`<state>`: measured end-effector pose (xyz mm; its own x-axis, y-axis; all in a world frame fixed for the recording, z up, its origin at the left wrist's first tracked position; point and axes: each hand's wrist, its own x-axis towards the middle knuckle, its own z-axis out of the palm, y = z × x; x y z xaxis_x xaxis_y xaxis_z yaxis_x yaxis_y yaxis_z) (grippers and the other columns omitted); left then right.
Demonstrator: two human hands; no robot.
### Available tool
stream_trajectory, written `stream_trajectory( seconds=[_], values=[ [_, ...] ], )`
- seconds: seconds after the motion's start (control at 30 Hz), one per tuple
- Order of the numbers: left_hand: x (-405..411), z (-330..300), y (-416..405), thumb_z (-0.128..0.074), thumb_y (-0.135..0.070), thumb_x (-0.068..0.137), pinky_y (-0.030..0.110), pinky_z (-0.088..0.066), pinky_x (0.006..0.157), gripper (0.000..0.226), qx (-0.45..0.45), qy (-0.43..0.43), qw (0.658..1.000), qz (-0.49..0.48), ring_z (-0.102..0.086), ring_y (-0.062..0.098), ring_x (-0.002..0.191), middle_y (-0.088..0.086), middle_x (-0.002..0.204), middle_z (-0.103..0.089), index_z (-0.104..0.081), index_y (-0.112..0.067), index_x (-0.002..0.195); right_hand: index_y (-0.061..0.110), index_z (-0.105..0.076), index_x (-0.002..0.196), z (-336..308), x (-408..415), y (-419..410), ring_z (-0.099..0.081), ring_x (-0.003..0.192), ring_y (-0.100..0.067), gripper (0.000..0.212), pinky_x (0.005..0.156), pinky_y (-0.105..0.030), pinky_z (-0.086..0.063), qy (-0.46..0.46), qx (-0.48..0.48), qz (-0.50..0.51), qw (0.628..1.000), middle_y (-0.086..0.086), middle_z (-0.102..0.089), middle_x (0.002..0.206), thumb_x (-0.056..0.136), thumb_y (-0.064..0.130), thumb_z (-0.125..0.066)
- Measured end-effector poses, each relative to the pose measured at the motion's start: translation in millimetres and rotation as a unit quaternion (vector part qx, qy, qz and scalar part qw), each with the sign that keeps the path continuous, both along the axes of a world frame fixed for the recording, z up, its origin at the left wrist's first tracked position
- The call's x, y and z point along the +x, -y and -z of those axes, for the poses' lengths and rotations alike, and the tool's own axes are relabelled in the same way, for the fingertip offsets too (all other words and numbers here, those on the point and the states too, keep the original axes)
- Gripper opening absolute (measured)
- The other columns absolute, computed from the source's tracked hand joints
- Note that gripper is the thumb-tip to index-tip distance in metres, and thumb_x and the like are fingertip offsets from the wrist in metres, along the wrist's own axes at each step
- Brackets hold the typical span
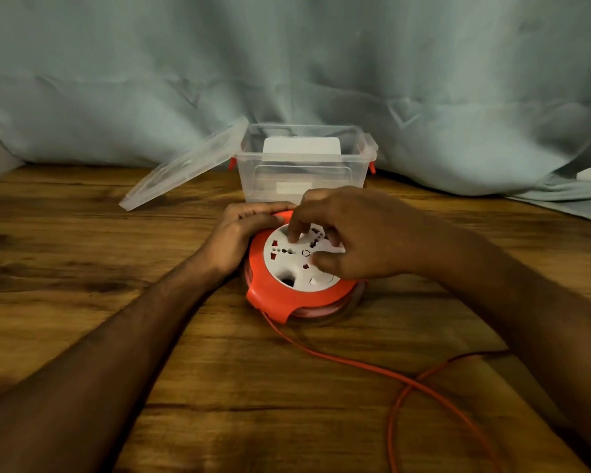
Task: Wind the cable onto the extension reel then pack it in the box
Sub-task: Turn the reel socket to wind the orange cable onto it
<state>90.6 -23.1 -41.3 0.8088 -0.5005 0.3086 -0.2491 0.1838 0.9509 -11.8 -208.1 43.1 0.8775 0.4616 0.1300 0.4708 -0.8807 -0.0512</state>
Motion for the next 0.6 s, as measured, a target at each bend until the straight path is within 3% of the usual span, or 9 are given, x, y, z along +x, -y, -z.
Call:
stream_trajectory(
  seconds=[0.07,0.13,0.27,0.43,0.53,0.6],
  values=[
    [-1.2,-1.1,-0.6,-0.045,0.009,0.094,0.030,-0.057,0.091,0.036,0.001,0.004,1.000,0.003,-0.073,0.025,0.108,0.011,0.113,-0.077,-0.070,-0.003,0.117,0.046,-0.059,0.120,-2.9,-0.3,4.3,-0.045,0.076,0.011,0.048,0.062,-0.024,-0.038,-0.034,-0.003,-0.020,0.999,0.032,-0.051,0.097,0.077,0.028,-0.070],
    [-2.4,-2.2,-0.6,-0.049,0.005,0.092,0.028,-0.057,0.089,0.033,-0.002,0.004,1.000,0.005,-0.073,0.023,0.105,0.009,0.110,-0.078,-0.071,-0.003,0.115,0.048,-0.054,0.124,-1.4,-0.3,6.5,-0.049,0.079,0.005,0.057,0.064,-0.029,-0.045,-0.046,-0.005,-0.024,0.999,0.032,-0.051,0.092,0.076,0.021,-0.069],
    [-3.9,-2.6,0.7,-0.055,-0.003,0.083,0.033,-0.057,0.093,0.043,-0.010,0.002,1.000,0.001,-0.071,0.029,0.106,0.023,0.115,-0.073,-0.066,0.007,0.124,0.046,-0.043,0.126,3.1,1.9,8.9,-0.056,0.084,-0.004,0.062,0.066,-0.036,-0.050,-0.023,0.001,-0.031,0.999,0.023,-0.060,0.106,0.074,0.027,-0.070],
    [-6.8,-2.9,-0.5,-0.048,0.006,0.093,0.027,-0.057,0.083,0.035,0.005,0.013,1.000,0.015,-0.074,0.023,0.098,0.012,0.104,-0.079,-0.069,0.001,0.119,0.043,-0.035,0.125,2.0,1.4,9.4,-0.060,0.086,-0.007,0.068,0.064,-0.032,-0.053,-0.008,0.013,-0.027,1.000,0.021,-0.066,0.120,0.072,0.032,-0.076],
    [-3.8,-2.0,-1.7,-0.051,-0.001,0.091,0.031,-0.057,0.088,0.038,0.009,0.017,1.000,0.010,-0.073,0.030,0.106,0.018,0.113,-0.076,-0.067,0.002,0.125,0.040,-0.033,0.119,1.4,2.9,9.8,-0.059,0.079,-0.002,0.068,0.060,-0.031,-0.050,-0.002,0.025,-0.019,1.000,0.018,-0.069,0.118,0.069,0.033,-0.079],
    [-2.3,-1.8,-2.1,-0.052,-0.004,0.091,0.035,-0.058,0.091,0.039,0.013,0.014,1.000,0.003,-0.071,0.035,0.110,0.021,0.116,-0.074,-0.066,0.002,0.127,0.038,-0.035,0.115,-0.8,4.4,11.1,-0.055,0.079,0.010,0.065,0.057,-0.026,-0.043,-0.012,0.019,-0.014,1.000,0.023,-0.068,0.119,0.069,0.034,-0.080]
  ],
)
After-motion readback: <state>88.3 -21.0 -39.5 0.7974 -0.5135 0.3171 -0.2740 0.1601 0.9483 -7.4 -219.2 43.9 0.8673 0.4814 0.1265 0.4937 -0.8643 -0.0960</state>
